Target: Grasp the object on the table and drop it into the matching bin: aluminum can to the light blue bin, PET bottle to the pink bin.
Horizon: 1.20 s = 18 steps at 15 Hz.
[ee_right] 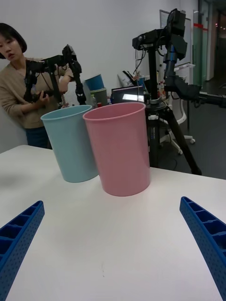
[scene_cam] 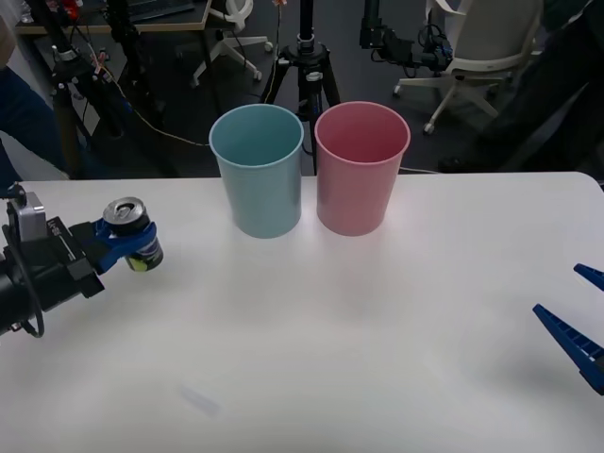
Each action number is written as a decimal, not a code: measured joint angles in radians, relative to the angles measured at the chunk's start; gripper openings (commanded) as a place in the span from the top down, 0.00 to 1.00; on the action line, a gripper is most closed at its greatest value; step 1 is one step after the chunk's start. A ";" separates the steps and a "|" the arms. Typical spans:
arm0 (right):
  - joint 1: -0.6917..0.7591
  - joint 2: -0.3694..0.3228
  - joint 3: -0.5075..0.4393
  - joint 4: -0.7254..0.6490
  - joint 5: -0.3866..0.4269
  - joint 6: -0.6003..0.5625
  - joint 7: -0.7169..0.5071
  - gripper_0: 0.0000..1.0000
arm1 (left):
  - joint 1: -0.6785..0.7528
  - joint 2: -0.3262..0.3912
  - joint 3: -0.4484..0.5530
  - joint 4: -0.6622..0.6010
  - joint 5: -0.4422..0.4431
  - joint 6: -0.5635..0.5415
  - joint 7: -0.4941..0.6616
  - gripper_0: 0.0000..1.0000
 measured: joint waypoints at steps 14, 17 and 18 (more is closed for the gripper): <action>0.000 0.000 0.000 0.000 0.000 0.000 0.000 0.00 | -0.555 0.052 -0.161 0.099 -0.340 0.116 0.516 1.00; 0.000 0.000 0.000 0.000 0.000 0.000 0.000 0.00 | -0.650 0.031 -0.224 0.206 -0.344 0.169 0.502 1.00; 0.000 0.000 0.000 0.000 0.000 0.000 0.000 0.00 | -0.672 0.012 -0.234 0.229 -0.364 0.184 0.496 1.00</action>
